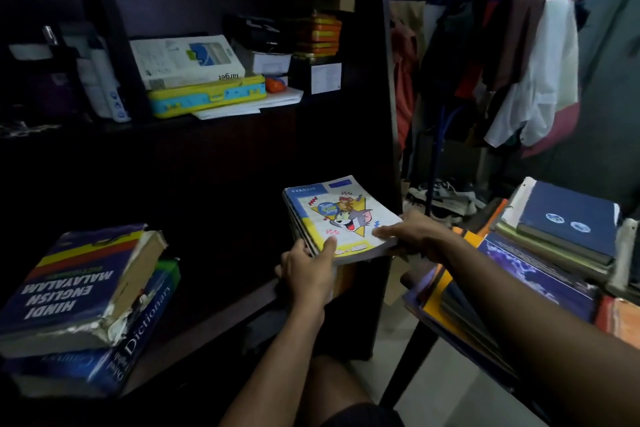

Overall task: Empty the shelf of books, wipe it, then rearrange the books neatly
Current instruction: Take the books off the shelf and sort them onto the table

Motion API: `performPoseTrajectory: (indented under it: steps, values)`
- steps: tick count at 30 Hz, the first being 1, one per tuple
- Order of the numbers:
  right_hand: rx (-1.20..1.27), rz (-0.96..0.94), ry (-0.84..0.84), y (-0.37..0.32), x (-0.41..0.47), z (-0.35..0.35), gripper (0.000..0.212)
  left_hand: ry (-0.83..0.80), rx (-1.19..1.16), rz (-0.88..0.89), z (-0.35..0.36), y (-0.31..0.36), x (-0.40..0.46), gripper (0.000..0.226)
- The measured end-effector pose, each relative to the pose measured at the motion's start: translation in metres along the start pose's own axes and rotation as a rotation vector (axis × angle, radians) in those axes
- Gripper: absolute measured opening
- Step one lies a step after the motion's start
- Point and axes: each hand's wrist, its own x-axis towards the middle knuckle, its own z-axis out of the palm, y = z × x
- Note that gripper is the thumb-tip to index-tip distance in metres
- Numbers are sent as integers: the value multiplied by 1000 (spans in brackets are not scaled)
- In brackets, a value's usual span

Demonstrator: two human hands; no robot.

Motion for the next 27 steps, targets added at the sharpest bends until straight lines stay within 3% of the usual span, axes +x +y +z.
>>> performPoseTrajectory:
  steps: [4,9,15,19,24,27]
  values:
    - [45,-33,-59,-3,-13,15,46,-11,-108,-82,-14,-3,5,77]
    - [-78,-139,-16,-9,-54,11,27,-107,-265,13,-15,32,-36,34]
    - [181,-275,181,4,-120,-46,20,-174,-435,203,16,63,-81,52]
    - [307,-361,413,31,-167,-113,26,-379,-495,258,70,100,-108,56]
    - [243,-292,707,87,-181,-192,38,-652,-427,213,174,151,-117,55]
    - [108,-223,811,112,-170,-230,25,-721,-271,196,233,174,-114,48]
